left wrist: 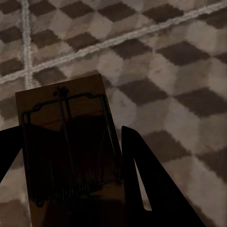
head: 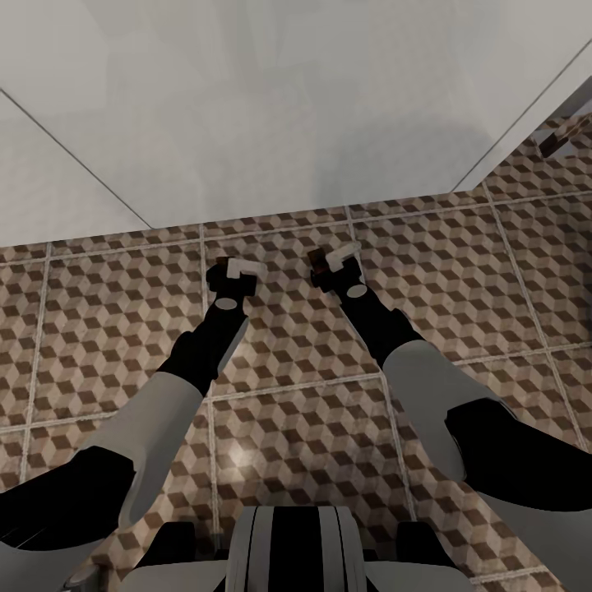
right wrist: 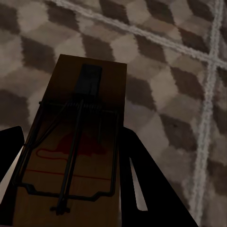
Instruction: Take the four mousetraps from the cabinet in the bathroom and place them on the bathroom floor. Make sure all four end up on the same floor surface, and ensure that at least two of them are either under or directly next to the same bathroom sink.
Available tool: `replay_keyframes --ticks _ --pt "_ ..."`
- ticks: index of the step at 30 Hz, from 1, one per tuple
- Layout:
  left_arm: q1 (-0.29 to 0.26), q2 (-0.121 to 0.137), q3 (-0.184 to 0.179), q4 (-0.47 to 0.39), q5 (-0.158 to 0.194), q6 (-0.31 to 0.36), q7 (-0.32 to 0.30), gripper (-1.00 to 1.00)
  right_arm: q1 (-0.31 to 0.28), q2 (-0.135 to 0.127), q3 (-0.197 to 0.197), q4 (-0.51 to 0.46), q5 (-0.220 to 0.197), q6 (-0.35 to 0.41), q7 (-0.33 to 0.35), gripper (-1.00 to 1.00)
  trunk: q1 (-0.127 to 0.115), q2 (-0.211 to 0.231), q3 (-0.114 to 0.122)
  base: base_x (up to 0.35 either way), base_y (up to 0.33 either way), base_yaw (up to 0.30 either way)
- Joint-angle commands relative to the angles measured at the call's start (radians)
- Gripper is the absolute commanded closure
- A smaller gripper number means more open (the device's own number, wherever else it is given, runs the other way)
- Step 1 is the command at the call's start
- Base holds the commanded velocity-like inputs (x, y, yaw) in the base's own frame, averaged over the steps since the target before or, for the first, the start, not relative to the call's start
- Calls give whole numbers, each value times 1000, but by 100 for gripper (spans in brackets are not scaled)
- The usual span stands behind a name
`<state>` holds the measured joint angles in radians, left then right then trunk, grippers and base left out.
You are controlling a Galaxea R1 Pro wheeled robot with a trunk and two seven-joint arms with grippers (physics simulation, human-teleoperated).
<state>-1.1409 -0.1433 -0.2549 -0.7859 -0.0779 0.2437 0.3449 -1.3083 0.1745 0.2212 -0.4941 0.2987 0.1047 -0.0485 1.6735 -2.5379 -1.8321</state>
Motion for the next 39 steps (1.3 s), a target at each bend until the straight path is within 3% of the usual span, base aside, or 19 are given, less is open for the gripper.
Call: replay_keyframes --ticks 1,20,29,39 --pt "0 0 -3 -1 -10 9 3 100 0 0 4 -1 10 7 -8 100 0 0 0 22 0 0" --pt "0 -1 -3 -2 -10 9 5 100 0 0 4 -3 10 6 -8 100 0 0 0 96 0 0" --pt "0 -1 -3 -2 -10 9 5 100 0 0 7 -14 10 -82 -4 100 0 0 0 1 0 0" --pt "0 -1 -4 -3 -10 9 5 100 0 0 7 -17 10 -95 -4 100 0 0 0 0 0 0"
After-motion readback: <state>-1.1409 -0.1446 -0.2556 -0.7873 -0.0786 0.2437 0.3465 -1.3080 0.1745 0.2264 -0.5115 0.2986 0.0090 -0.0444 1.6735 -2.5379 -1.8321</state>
